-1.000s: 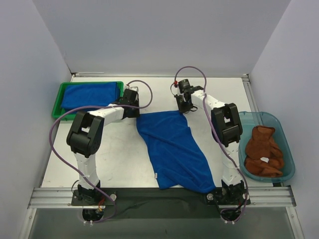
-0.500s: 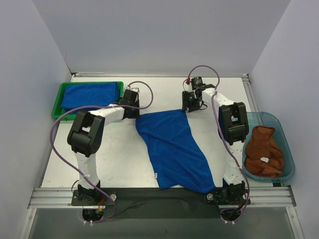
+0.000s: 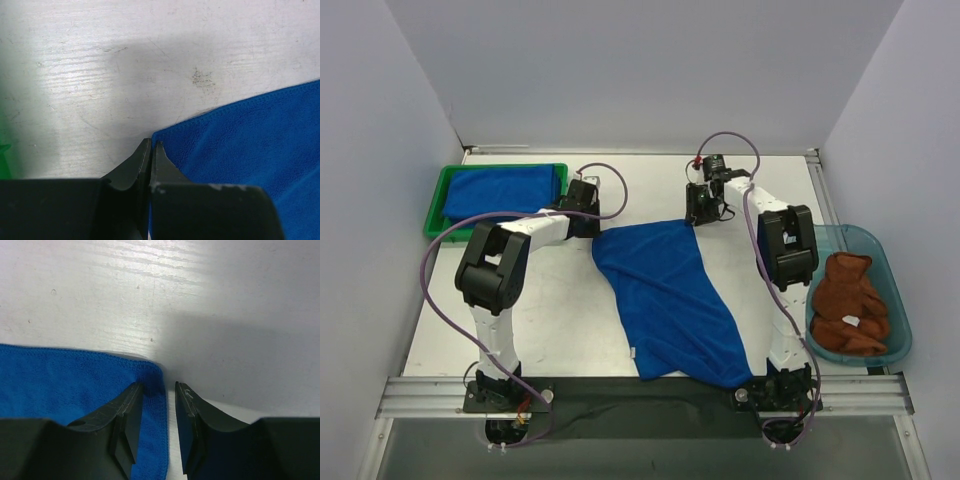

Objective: Fold and stack the towels
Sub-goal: Flatten out the crumpled towel

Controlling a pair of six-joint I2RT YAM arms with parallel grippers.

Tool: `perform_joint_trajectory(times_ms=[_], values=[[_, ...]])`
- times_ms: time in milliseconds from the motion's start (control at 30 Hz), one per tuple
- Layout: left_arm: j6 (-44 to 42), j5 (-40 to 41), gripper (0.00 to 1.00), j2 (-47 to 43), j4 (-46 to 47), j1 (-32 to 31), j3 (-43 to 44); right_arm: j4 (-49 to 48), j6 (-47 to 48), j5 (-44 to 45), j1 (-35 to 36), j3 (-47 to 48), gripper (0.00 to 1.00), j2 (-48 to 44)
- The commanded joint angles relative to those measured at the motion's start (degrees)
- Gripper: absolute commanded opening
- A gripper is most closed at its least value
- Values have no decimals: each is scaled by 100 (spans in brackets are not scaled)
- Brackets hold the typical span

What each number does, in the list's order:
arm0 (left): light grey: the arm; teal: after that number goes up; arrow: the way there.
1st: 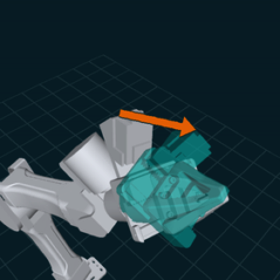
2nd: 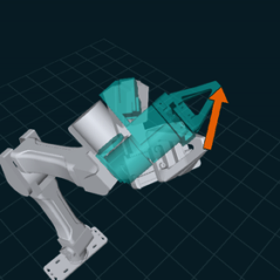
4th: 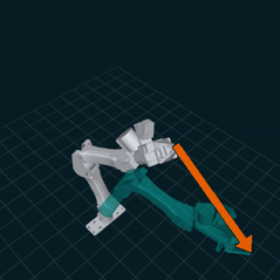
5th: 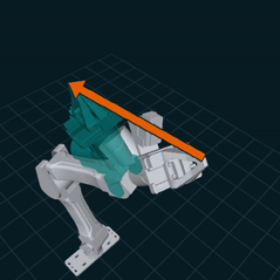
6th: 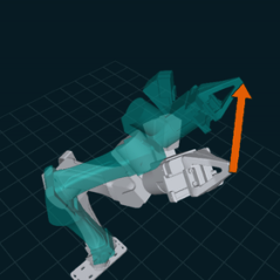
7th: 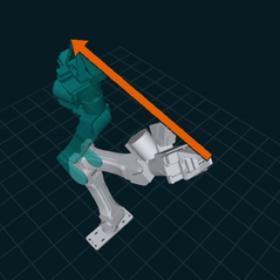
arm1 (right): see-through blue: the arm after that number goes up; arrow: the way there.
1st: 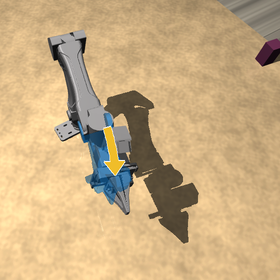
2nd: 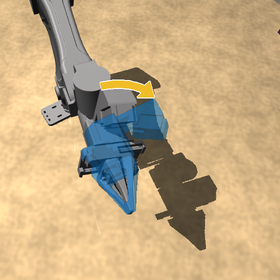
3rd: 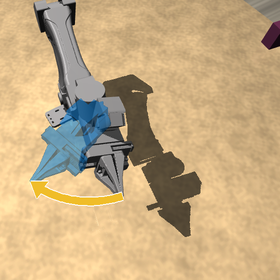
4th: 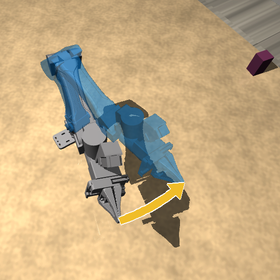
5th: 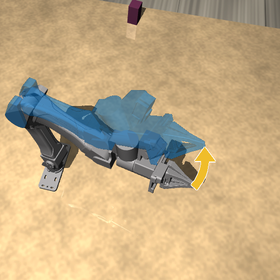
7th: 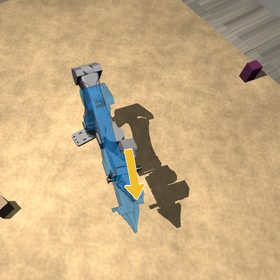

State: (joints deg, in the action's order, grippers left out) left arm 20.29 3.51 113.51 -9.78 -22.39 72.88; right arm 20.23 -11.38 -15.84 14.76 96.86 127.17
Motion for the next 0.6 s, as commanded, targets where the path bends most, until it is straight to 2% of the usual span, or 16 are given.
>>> perform_joint_trajectory(times_ms=[0, 233, 567], values=[[-78, -96, 1, 22, -6, 16, 183, 350, -49, 378, 246, 35, 32, 290], [-87, -96, 1, 4, -24, 16, 174, 719, -136, 1161, 431, 307, 29, 598], [-131, -34, 0, -22, -77, 16, 139, 983, -453, 1162, 299, 500, 29, 730]])
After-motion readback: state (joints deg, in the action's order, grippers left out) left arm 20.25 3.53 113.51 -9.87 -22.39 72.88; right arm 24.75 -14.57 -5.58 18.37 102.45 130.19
